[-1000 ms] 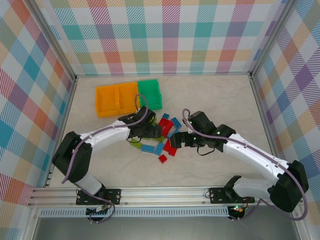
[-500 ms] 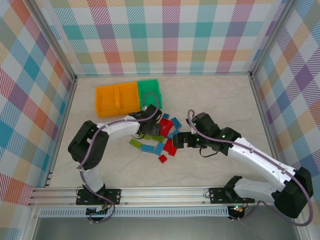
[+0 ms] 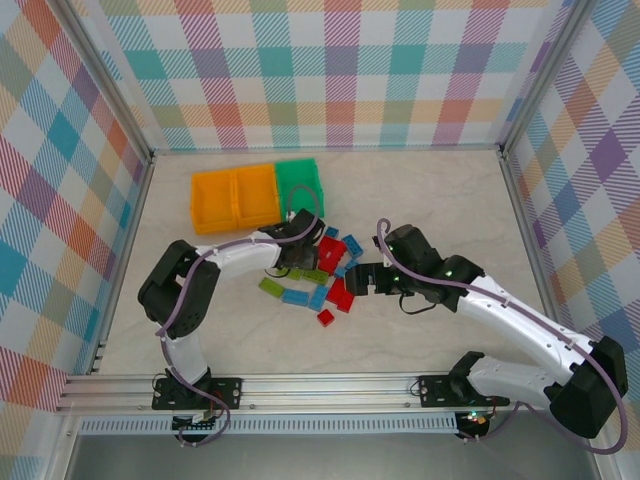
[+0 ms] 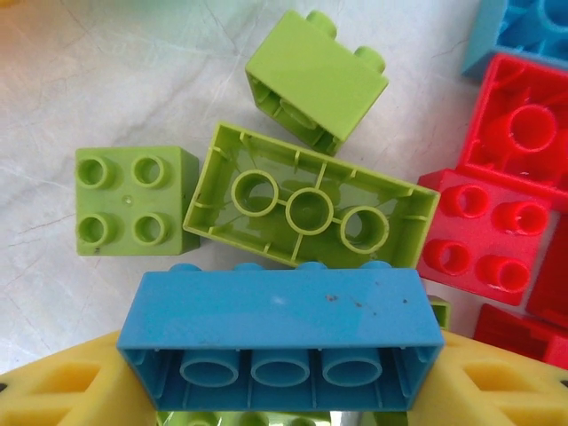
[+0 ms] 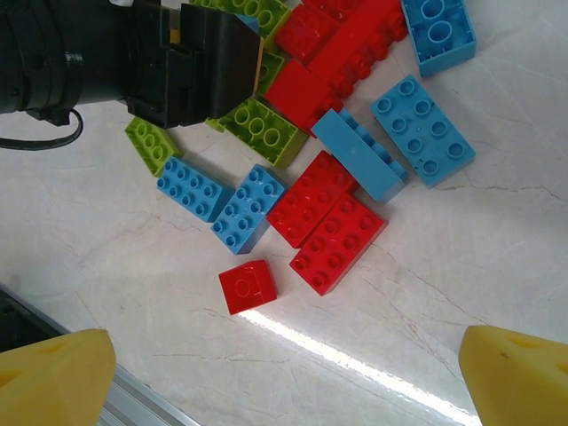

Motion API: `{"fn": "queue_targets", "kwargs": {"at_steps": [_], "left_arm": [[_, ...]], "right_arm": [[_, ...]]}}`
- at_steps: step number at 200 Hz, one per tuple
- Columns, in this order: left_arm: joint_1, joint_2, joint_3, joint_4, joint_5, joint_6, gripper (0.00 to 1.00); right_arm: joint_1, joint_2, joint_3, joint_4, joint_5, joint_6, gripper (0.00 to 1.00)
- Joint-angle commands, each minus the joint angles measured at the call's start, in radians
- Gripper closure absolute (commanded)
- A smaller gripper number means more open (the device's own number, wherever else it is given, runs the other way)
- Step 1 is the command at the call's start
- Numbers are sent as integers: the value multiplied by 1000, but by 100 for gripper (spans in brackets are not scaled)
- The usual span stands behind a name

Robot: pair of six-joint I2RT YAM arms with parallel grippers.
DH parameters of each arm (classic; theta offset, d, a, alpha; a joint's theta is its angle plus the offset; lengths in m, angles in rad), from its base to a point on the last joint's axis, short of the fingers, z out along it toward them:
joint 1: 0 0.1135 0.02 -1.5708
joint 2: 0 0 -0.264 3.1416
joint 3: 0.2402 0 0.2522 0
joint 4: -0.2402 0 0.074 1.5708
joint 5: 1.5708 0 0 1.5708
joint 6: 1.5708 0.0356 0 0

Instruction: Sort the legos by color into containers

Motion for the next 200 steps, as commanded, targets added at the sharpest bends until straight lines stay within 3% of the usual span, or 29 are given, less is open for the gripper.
{"fn": "queue_targets", "kwargs": {"at_steps": [1, 21, 47, 80, 98, 116, 146, 183, 200], "left_arm": [[19, -137, -9, 6, -21, -18, 45], [95, -212, 7, -22, 17, -36, 45], [263, -263, 37, -26, 23, -34, 45], [499, -171, 128, -22, 40, -85, 46], [584, -86, 182, -10, 87, -124, 46], [623, -12, 243, -12, 115, -144, 44], [652, 60, 316, -25, 164, -160, 30], [654, 11, 317, -16, 186, -153, 15], [654, -44, 300, -18, 217, -152, 14]], "right_arm": [[5, -22, -2, 41, -11, 0, 0], [6, -26, -9, 68, -15, -1, 0], [5, -28, -16, 87, -18, -3, 0], [5, -43, -27, 95, -27, 7, 0], [4, -66, -37, 94, -30, 17, 0], [5, -94, -53, 88, -21, 25, 0], [5, -128, -65, 80, -7, 39, 0], [5, -134, -81, 97, -1, 49, 0], [5, -121, -81, 110, -3, 46, 0]]}}
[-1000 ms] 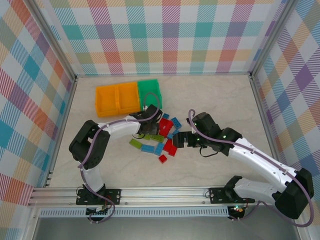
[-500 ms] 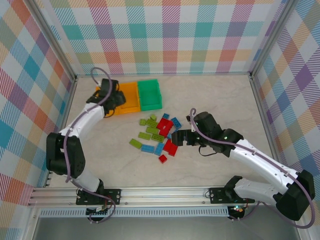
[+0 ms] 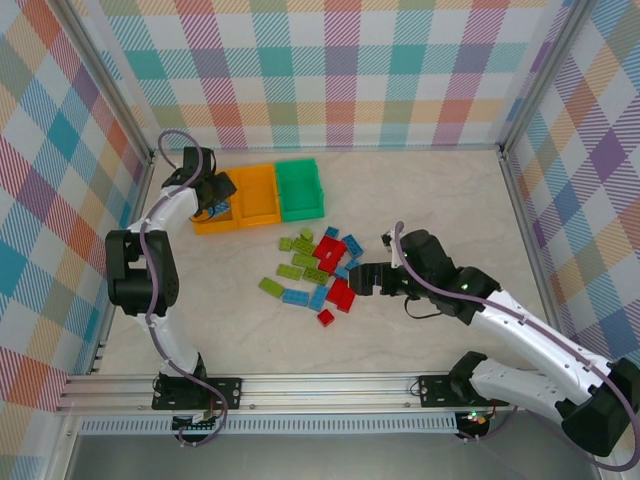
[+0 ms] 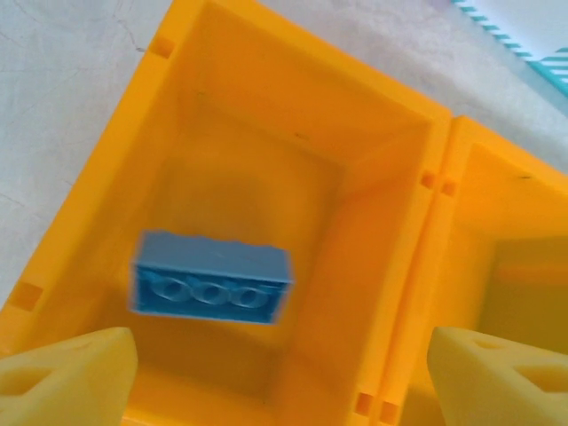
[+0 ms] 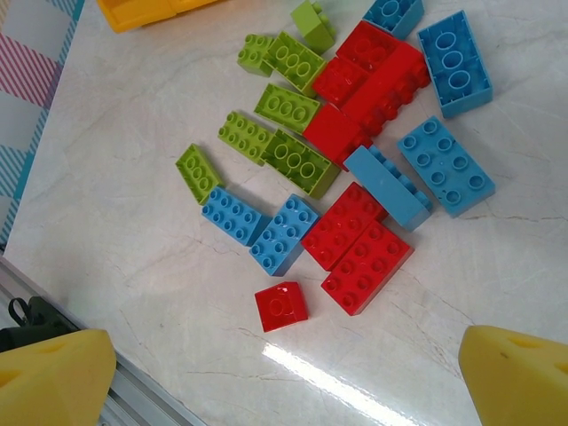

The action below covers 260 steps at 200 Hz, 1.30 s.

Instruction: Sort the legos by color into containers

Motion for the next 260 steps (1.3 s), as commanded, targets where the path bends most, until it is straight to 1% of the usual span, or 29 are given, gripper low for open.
{"fn": "queue_targets", "kwargs": {"at_steps": [1, 15, 24, 35, 42, 49, 58, 72, 82, 95, 110, 119, 128, 153, 162, 171, 188, 211, 238, 260], "left_arm": [[6, -106, 10, -12, 57, -2, 14], [3, -186, -27, -2, 128, -9, 14], [-3, -250, -60, 7, 201, -13, 14], [-23, -346, -101, 7, 277, -6, 14], [-48, -408, -118, -10, 299, 13, 14], [-85, -469, -130, -44, 299, 50, 14], [-141, -538, -129, -113, 270, 116, 13], [-240, -638, -121, -217, 217, 244, 11], [-297, -700, -119, -278, 200, 327, 8], [-345, -767, -115, -367, 219, 435, 6], [-369, -841, -135, -450, 255, 556, 3], [-370, -890, -168, -473, 294, 638, 0], [-373, -941, -214, -479, 324, 704, 0], [-373, -1077, -374, -423, 467, 893, 0], [-372, -1116, -430, -392, 515, 947, 0], [-373, -1144, -474, -362, 545, 976, 0], [-373, -1166, -517, -337, 563, 998, 0], [-373, -1142, -525, -334, 577, 1014, 0], [-373, -1101, -523, -327, 599, 1013, 0], [-373, -1079, -523, -325, 603, 1008, 0]], "right_arm": [[5, 7, -15, 32, 4, 14, 0], [5, 39, -1, 42, 15, -9, 0], [5, 72, 24, 32, 30, -36, 0], [5, 152, 86, -1, 61, -90, 0], [5, 198, 124, -20, 76, -120, 0], [5, 262, 181, -39, 87, -158, 0], [5, 344, 249, -55, 91, -210, 0], [5, 477, 358, -70, 95, -277, 1], [5, 569, 431, -70, 91, -314, 1], [5, 681, 514, -61, 88, -357, 3], [2, 799, 613, -55, 98, -399, 6], [1, 868, 675, -59, 101, -419, 9], [-3, 933, 741, -70, 90, -432, 13], [-24, 1078, 875, -61, 49, -422, 32], [-27, 1123, 916, -67, 50, -421, 37], [-29, 1162, 949, -73, 56, -425, 39], [-39, 1224, 992, -78, 57, -418, 43], [-56, 1273, 1022, -75, 48, -397, 48], [-63, 1298, 1032, -61, 13, -401, 54], [-63, 1320, 1039, -70, 11, -402, 56]]}}
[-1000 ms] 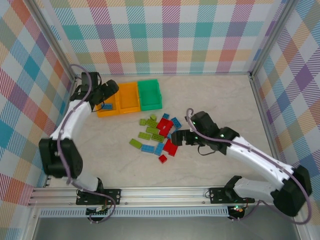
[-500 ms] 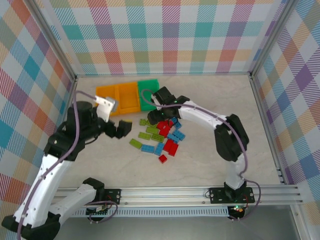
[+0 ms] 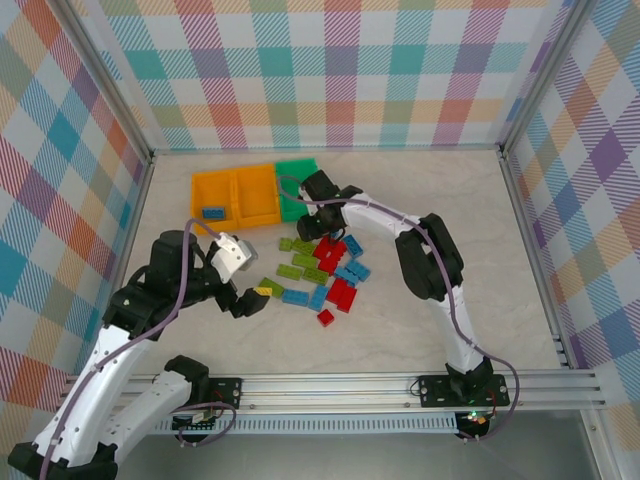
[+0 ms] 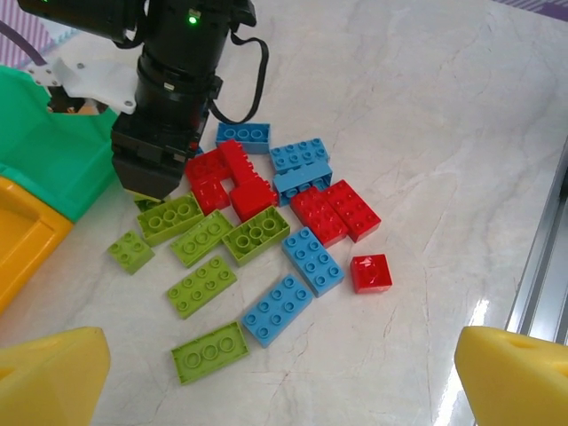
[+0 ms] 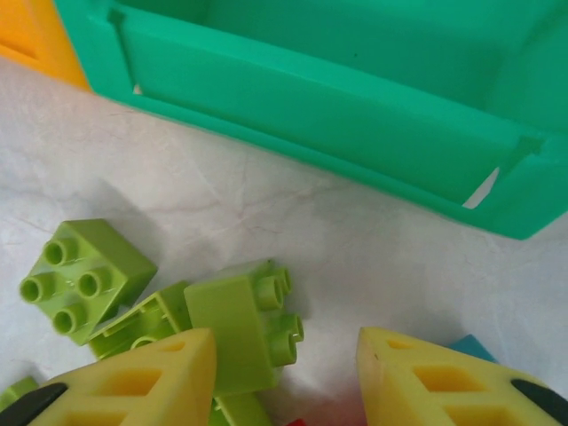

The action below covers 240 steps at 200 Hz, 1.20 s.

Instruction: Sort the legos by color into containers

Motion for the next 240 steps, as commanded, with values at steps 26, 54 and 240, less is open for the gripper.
{"fn": "queue_targets", "kwargs": {"at_steps": [26, 54, 240], "left_arm": [[-6, 19, -15, 47, 53, 22, 0], [-6, 19, -19, 51, 48, 20, 0], [-6, 44, -45, 87, 58, 14, 0]], "right_arm": [[3, 42, 37, -14, -39, 5, 59], [3, 42, 29, -6, -54, 13, 56], [21, -121, -71, 53, -25, 12, 76]]}}
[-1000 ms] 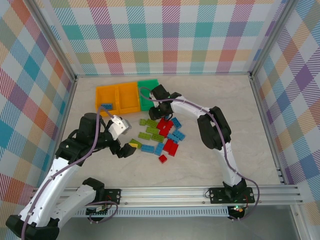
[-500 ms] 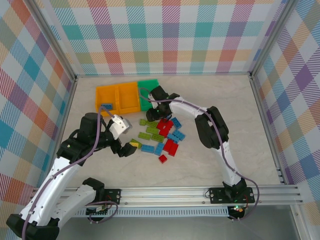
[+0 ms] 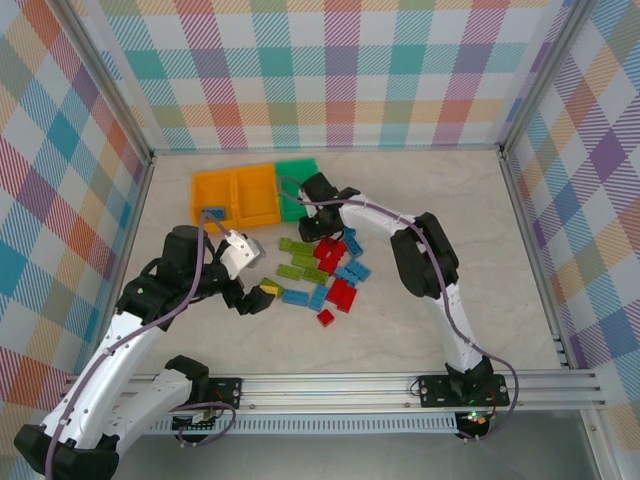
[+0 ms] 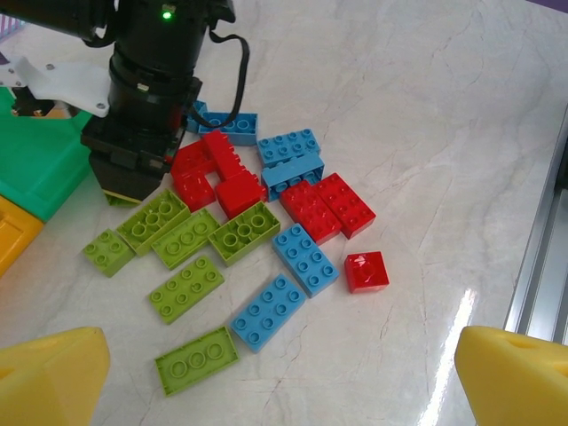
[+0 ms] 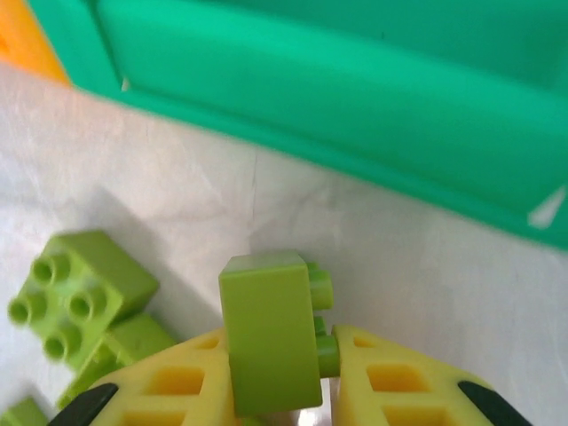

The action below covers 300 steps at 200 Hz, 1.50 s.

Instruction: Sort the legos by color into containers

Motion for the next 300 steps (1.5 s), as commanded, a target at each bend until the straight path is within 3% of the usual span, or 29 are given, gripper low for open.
{"fn": "queue_targets", "kwargs": {"at_steps": [1, 45, 75, 106, 130, 158, 174, 209, 234, 256, 280, 300], "left_arm": [[-6, 0, -12, 34, 27, 7, 0], [-4, 7, -17, 65, -36, -11, 0], [-1, -1, -33, 97, -157, -46, 0], [3, -14, -51, 121, -220, -78, 0], [7, -18, -58, 127, -236, -81, 0], [10, -13, -59, 129, -241, -82, 0], [11, -13, -60, 131, -243, -81, 0], [14, -9, -61, 132, -247, -84, 0], [16, 14, -58, 153, -264, -158, 0], [14, 106, 57, 84, -290, -341, 0], [6, 251, 208, 2, -378, -648, 1], [-32, 366, 243, 51, -342, -793, 6]], "right_arm": [[18, -141, -63, 40, 10, -18, 76], [21, -248, -95, 181, 106, -36, 77], [13, -112, 85, 160, 216, -83, 77], [0, 55, 303, 80, 228, -91, 77], [-5, 151, 449, 15, 201, -94, 72], [-6, 216, 590, -82, 192, -94, 56], [-5, 203, 593, -93, 189, -97, 55], [-5, 74, 458, -63, 173, -102, 56], [-5, -157, 143, 88, 127, -118, 55], [-11, -381, -108, 142, 40, -138, 48], [-11, -599, -292, 50, -59, -139, 40], [-11, -789, -472, -4, -130, -81, 33]]}}
